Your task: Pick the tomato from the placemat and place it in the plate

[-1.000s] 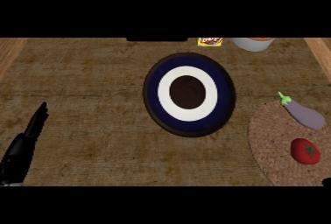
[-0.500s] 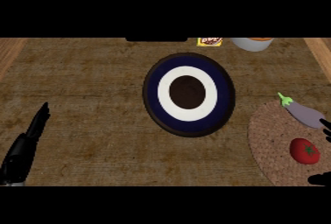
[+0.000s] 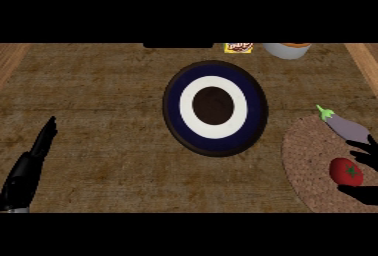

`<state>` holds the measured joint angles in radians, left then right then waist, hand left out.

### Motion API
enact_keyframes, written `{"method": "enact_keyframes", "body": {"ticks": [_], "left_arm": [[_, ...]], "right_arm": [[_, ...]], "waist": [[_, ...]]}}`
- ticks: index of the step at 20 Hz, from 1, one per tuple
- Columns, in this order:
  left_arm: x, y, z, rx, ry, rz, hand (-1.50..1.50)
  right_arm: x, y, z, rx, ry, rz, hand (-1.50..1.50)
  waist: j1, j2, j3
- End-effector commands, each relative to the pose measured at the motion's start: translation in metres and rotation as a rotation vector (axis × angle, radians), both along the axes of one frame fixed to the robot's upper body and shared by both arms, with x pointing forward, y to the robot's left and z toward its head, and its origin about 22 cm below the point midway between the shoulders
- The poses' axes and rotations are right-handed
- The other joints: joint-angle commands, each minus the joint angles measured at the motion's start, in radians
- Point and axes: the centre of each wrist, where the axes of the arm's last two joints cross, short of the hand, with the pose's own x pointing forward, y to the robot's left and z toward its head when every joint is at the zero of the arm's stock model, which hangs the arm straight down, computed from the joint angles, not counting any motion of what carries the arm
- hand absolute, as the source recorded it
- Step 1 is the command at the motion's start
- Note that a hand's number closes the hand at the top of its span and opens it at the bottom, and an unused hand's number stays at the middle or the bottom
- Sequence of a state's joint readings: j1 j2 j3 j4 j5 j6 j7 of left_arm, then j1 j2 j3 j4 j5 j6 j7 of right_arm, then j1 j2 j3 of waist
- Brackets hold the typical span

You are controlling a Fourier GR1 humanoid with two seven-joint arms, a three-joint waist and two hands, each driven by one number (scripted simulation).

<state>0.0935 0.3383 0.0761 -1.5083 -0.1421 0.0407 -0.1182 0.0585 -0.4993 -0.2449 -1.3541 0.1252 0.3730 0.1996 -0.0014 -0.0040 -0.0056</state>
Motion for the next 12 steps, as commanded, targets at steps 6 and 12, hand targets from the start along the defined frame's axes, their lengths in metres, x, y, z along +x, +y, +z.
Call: {"method": "enact_keyframes", "body": {"ticks": [6, 12], "left_arm": [[0.006, -0.001, -0.014, 0.011, -0.014, 0.013, 0.00], [0.004, -0.021, -0.002, -0.003, -0.002, -0.029, 0.00]], "right_arm": [[0.015, 0.024, -0.016, 0.007, -0.065, 0.013, 1.50], [0.046, -0.003, -0.003, -0.151, -0.123, 0.149, 1.50]], "waist": [[0.002, 0.004, 0.005], [0.034, 0.012, 0.009]]}}
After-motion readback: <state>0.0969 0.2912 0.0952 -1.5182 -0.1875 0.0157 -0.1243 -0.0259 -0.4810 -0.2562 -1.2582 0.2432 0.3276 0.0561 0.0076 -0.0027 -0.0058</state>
